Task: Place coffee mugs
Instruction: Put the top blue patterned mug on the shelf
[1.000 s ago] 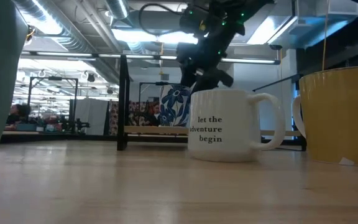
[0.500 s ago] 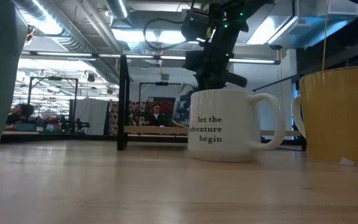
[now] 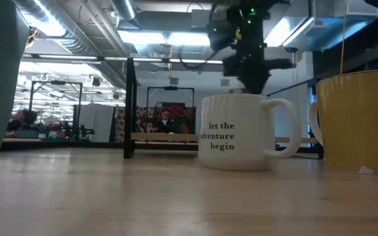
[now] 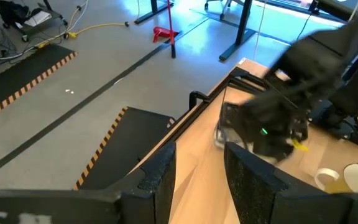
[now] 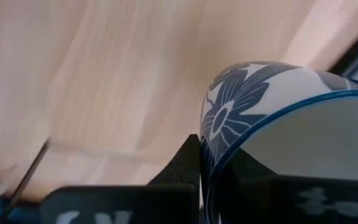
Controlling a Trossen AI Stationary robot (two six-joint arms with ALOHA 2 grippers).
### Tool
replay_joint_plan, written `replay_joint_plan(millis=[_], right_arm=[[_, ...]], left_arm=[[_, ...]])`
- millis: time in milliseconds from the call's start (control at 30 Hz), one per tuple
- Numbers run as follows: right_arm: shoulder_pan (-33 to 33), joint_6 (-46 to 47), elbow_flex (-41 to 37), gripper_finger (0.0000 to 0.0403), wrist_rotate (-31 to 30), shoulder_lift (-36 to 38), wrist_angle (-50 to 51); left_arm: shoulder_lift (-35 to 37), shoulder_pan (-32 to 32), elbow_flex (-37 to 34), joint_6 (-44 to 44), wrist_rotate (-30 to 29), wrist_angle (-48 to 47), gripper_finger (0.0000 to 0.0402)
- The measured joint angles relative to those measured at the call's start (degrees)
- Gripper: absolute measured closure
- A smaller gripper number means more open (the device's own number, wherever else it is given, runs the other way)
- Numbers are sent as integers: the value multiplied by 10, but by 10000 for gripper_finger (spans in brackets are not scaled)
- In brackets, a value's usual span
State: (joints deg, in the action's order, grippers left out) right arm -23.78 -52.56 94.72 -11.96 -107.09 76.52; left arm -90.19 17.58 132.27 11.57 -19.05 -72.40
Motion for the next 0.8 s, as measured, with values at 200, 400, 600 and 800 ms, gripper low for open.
replay_joint_plan(millis=[200, 400, 600, 800], right_arm=[[-59, -5, 0, 398, 36, 18, 2], [-62, -53, 0, 398, 67, 30, 1], [-63, -69, -53, 399, 94, 32, -6], [-62, -75, -79, 400, 65, 33, -35]], left_arm=[[0, 0, 0, -1, 0, 0, 272], [0, 0, 0, -1, 0, 0, 272], [0, 0, 0, -1, 0, -1, 272], [0, 4, 0, -2, 0, -1, 272]])
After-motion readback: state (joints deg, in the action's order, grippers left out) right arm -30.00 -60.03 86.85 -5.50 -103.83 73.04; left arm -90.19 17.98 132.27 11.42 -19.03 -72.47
